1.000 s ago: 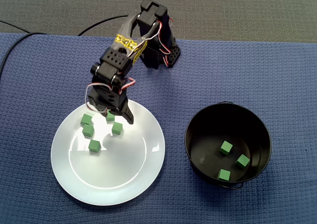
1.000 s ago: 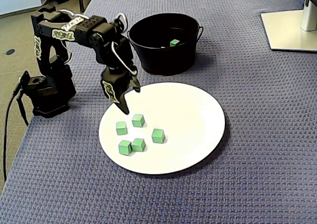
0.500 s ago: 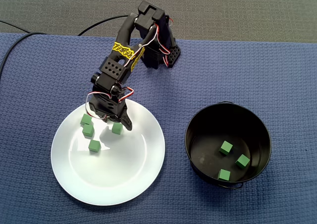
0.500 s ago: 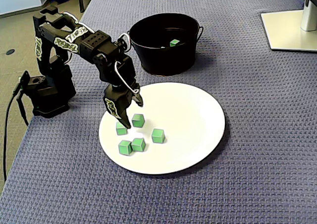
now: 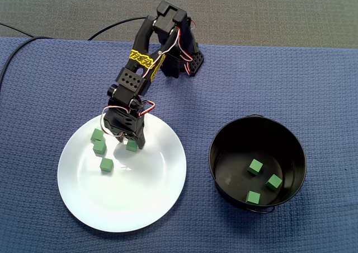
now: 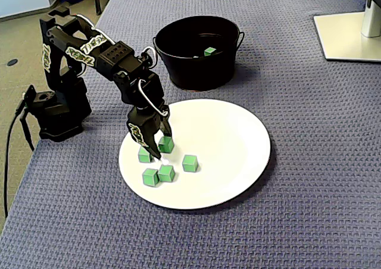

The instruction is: Pick up the items on the white plate and put them in the black container.

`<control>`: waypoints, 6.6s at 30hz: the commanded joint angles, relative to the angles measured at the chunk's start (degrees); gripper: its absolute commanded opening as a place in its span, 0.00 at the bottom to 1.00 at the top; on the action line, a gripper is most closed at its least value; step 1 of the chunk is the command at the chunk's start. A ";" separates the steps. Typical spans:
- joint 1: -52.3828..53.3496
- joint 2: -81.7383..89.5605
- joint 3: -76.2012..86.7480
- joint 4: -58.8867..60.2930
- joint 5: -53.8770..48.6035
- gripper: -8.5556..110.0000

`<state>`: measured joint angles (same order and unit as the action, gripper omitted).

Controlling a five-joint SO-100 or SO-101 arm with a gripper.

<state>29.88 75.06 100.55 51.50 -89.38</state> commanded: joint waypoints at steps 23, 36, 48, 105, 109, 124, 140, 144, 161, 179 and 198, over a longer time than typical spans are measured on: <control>-5.89 38.58 -23.03 7.47 53.79 0.07; -52.21 27.86 -66.01 36.39 84.11 0.07; -57.92 -12.13 -63.72 38.06 87.89 0.07; 9.49 1.58 -11.51 25.49 55.99 0.34; 8.53 2.11 -9.23 24.17 56.95 0.31; 6.15 6.42 -0.35 14.85 60.03 0.17; 4.13 11.60 0.00 16.17 63.11 0.07; 4.66 19.60 -13.10 27.86 66.09 0.07; -34.98 32.52 -58.01 44.30 72.51 0.07; -53.17 -4.04 -33.66 28.48 73.21 0.07; -22.15 25.05 -62.14 63.46 25.75 0.37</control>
<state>-5.45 92.20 41.40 102.83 -43.86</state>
